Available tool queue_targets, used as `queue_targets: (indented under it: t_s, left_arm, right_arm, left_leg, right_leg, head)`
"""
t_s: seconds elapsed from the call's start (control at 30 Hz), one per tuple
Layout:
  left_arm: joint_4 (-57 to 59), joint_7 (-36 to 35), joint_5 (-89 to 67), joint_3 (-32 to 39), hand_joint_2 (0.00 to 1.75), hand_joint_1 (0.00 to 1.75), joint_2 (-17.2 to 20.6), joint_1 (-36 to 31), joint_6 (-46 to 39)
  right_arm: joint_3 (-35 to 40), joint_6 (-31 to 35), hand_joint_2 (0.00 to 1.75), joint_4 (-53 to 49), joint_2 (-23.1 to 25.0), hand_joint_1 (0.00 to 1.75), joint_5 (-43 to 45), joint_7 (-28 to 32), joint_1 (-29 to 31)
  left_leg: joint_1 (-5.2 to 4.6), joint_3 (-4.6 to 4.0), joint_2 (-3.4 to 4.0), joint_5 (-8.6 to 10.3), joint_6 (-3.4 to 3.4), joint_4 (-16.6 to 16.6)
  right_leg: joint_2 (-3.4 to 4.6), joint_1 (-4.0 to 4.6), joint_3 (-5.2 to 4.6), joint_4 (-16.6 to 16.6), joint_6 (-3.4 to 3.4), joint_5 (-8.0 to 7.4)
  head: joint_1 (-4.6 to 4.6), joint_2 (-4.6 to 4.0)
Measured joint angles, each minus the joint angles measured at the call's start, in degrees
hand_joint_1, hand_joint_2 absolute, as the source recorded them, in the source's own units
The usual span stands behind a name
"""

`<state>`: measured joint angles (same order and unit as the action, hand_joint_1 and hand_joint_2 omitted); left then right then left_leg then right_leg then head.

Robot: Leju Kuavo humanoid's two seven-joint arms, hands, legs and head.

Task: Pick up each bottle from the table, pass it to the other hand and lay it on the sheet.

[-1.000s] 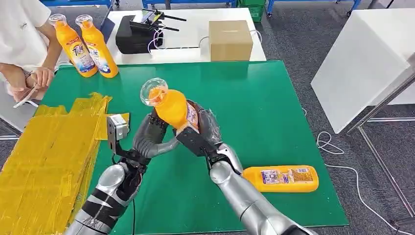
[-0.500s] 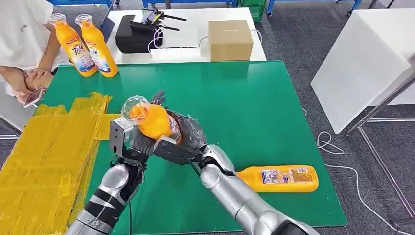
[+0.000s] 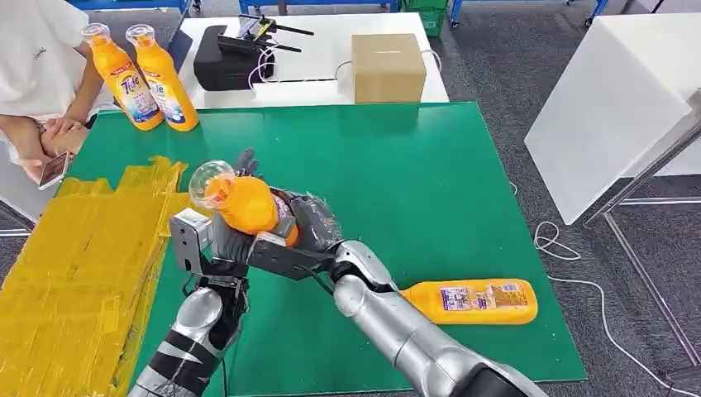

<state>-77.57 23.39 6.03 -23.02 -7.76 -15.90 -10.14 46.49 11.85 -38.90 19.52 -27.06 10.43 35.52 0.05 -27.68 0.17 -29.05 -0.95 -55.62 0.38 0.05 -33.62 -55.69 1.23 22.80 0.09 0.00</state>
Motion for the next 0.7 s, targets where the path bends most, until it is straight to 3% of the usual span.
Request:
queue_targets:
  t_s: [0.03, 0.6, 0.63, 0.67, 0.7]
  left_arm:
    - [-0.3, 0.1, 0.1, 0.2, 1.75, 1.75, -0.1, 0.0, 0.0]
    - [-4.6, 1.4, 7.7, 3.2, 1.75, 1.75, -2.0, 2.5, -3.3]
    - [-4.9, 1.4, 8.3, 3.5, 1.75, 1.75, -2.0, 2.7, -3.6]
    - [-5.3, 1.4, 8.9, 3.9, 1.75, 1.75, -2.0, 2.8, -3.6]
    - [-5.6, 1.3, 9.3, 4.1, 1.75, 1.75, -2.0, 2.8, -3.6]
  right_arm:
    - [0.1, 0.0, 1.75, 0.1, 0.0, 1.75, 0.0, -0.1, 0.0]
    - [1.4, 0.2, 1.75, 0.7, 0.6, 1.71, 0.0, -0.4, 0.1]
    - [1.4, 0.2, 1.75, 0.7, 0.7, 1.47, 0.0, -0.3, 0.1]
    - [1.4, 0.3, 1.75, 0.7, 0.9, 0.00, 0.0, -0.3, 0.1]
    - [1.5, 0.3, 1.75, 0.8, 0.9, 0.00, 0.0, -0.2, 0.1]
  left_leg:
    - [0.00, 0.00, 0.00, 0.00, 0.00, 0.0]
    - [0.00, 0.00, 0.01, 0.00, 0.00, 0.0]
    - [0.00, 0.00, 0.01, 0.00, 0.00, 0.0]
    - [0.00, 0.00, 0.01, 0.00, 0.00, 0.0]
    - [0.00, 0.00, 0.01, 0.00, 0.00, 0.0]
  right_leg:
    - [0.00, 0.00, 0.01, 0.0, 0.00, 0.00]
    - [0.00, -0.02, -0.01, 0.0, 0.00, 0.00]
    - [0.00, -0.02, -0.01, 0.0, 0.00, 0.00]
    - [0.00, -0.02, -0.01, 0.0, 0.00, 0.00]
    - [0.00, -0.02, -0.01, 0.0, 0.00, 0.00]
  head:
    - [0.02, 0.00]
    - [0.00, 0.00]
    - [0.00, 0.00]
    - [-0.02, 0.00]
    - [0.00, 0.00]
